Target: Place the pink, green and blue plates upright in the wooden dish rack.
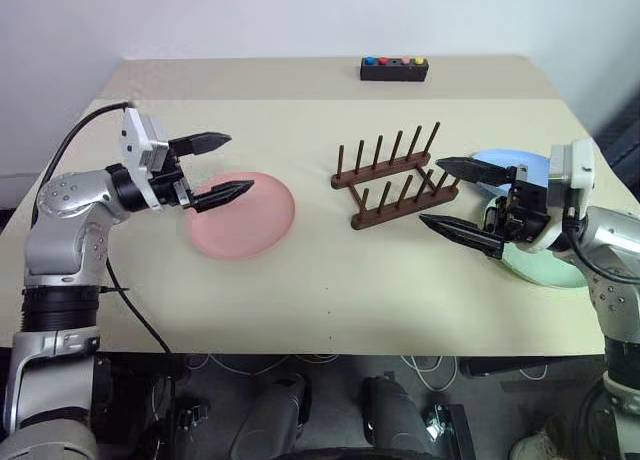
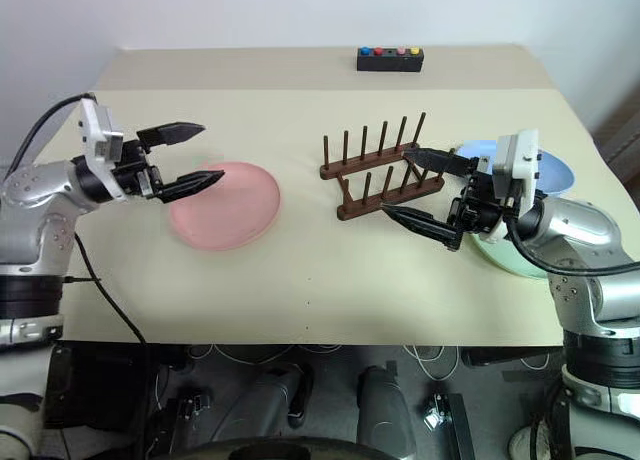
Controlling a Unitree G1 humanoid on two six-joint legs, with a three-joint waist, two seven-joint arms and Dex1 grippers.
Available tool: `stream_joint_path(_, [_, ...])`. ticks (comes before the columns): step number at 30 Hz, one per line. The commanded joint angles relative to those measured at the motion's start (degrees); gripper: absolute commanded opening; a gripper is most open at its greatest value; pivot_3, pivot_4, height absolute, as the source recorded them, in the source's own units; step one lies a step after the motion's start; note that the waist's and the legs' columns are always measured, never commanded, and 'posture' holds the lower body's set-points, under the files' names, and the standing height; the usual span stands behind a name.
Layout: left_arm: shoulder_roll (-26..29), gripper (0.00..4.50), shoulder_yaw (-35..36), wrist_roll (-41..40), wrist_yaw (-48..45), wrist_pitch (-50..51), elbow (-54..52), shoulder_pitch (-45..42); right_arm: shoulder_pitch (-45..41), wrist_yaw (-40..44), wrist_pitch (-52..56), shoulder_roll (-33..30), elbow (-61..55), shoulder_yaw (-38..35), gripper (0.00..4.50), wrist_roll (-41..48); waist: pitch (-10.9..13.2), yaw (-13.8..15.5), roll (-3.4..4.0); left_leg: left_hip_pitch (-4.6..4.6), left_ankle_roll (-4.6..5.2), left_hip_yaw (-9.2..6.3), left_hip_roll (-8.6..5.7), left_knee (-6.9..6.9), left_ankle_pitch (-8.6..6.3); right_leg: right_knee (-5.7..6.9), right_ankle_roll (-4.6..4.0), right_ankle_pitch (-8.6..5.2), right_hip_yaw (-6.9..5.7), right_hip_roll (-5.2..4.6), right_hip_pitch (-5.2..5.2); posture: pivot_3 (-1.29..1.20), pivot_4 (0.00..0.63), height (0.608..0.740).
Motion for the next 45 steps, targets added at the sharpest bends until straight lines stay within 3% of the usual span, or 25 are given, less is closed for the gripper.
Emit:
stream_joint_path(1, [-1.2,4.5,-1.3,0.9,-2.0,-2.4,3.1,-1.9,1.8,-2.2,1.3,-1.3,-5.2,-3.7,4.46,1.9,0.0,-0.1,0.01,0.0,0.0,0.0,0.0,-0.01,0.0,0.0,0.0,0.0,0.0,0.0,0.0,0.0,0.15,0.74])
stream_joint_path(11, [-8.3,4.5,-9.2,4.6,-6.6,-5.0,8.8,-9.7,5.9,-7.6,1.6,-1.3,-9.2,-7.1,4.46,0.9,0.0,-0.1,-0.08,-0.02,0.06,0.01,0.01,-0.02,0.04,0.01,0.01,0.0,0.02,0.01,-0.05,0.0,0.15,0.74])
stream_joint_path(19, [-9.1,4.5,-10.3,7.4,-8.4,-8.1,14.4,-12.4,6.8,-8.4,1.9,-3.6,-8.0,-8.0,4.46,-0.2,0.1,-0.2,-0.1,-0.03,0.07,0.01,0.02,-0.03,0.06,0.06,0.01,0.0,0.02,0.04,-0.09,0.0,0.15,0.74])
stream_joint_path(24, [-9.8,4.5,-15.7,15.1,-3.1,-7.7,10.1,-8.7,5.7,-6.5,-1.2,-2.9,-4.5,-5.2,4.46,-2.8,0.1,-0.2,-0.12,-0.03,0.08,0.02,0.01,-0.01,0.06,0.01,0.02,0.0,0.02,0.02,-0.04,0.0,0.15,0.74])
stream_joint_path(33, [-16.4,4.5,-26.0,27.3,12.3,4.9,-1.1,-5.9,4.7,-6.6,-6.3,-0.6,-1.6,-2.6,4.46,-7.1,0.1,-0.1,-0.14,-0.03,0.08,0.01,0.01,0.0,0.06,0.05,0.02,0.0,0.02,0.04,-0.05,0.0,0.15,0.74])
stream_joint_path(45, [-28.7,4.5,-29.3,34.3,27.1,10.4,6.0,-8.3,12.3,-10.0,-7.6,-1.3,-7.1,-9.1,4.46,-8.2,0.1,0.0,-0.16,-0.03,0.08,0.01,0.0,0.03,0.07,0.06,0.05,0.0,0.01,0.06,-0.03,0.0,0.15,0.74])
